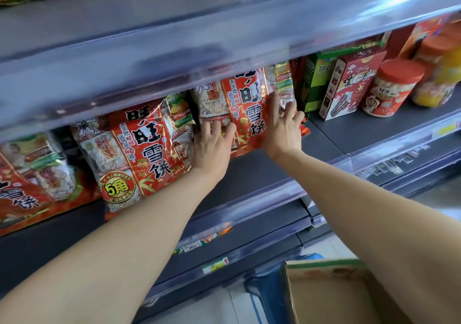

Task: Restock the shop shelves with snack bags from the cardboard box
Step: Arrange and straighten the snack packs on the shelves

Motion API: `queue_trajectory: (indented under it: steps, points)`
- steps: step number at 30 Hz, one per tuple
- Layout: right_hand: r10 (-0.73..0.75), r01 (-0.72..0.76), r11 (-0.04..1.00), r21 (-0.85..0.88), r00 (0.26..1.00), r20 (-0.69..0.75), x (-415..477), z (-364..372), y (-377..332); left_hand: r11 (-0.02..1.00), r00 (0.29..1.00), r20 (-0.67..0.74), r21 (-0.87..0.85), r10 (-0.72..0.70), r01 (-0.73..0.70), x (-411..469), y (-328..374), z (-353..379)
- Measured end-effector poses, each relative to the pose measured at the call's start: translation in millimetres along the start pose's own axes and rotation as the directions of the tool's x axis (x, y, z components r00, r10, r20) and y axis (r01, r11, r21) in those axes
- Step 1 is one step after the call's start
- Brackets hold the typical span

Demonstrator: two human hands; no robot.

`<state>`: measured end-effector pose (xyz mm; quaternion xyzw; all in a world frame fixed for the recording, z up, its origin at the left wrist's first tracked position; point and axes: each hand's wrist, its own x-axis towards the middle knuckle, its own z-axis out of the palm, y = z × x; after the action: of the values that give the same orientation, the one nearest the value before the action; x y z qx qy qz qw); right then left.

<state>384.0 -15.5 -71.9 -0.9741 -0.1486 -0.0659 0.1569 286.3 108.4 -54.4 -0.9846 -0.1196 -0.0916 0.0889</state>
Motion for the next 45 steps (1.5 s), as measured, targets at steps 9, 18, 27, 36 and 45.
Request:
queue_trajectory:
  steps: [9,18,27,36,45]
  points:
    - [0.030,-0.033,0.997,-0.072,0.999,-0.041,18,9,0,0.998,0.998,0.020,-0.038,0.056,-0.056,-9,1,0]
    - [-0.058,0.055,0.998,0.030,0.993,0.105,-18,8,10,0.997,0.992,0.113,-0.046,0.064,-0.059,-18,-1,-3]
    - [0.029,-0.031,0.999,0.041,0.998,0.049,3,6,3,0.992,0.991,0.094,0.073,0.096,-0.103,-4,-4,2]
    - [-0.008,0.011,0.998,-0.055,0.998,0.063,-37,4,1,0.995,0.993,0.055,-0.008,0.103,-0.103,-39,-14,-13]
    - [0.057,-0.047,0.997,-0.058,0.980,0.189,-76,-21,-49,0.995,0.995,0.063,0.048,0.079,-0.082,-85,-64,-28]
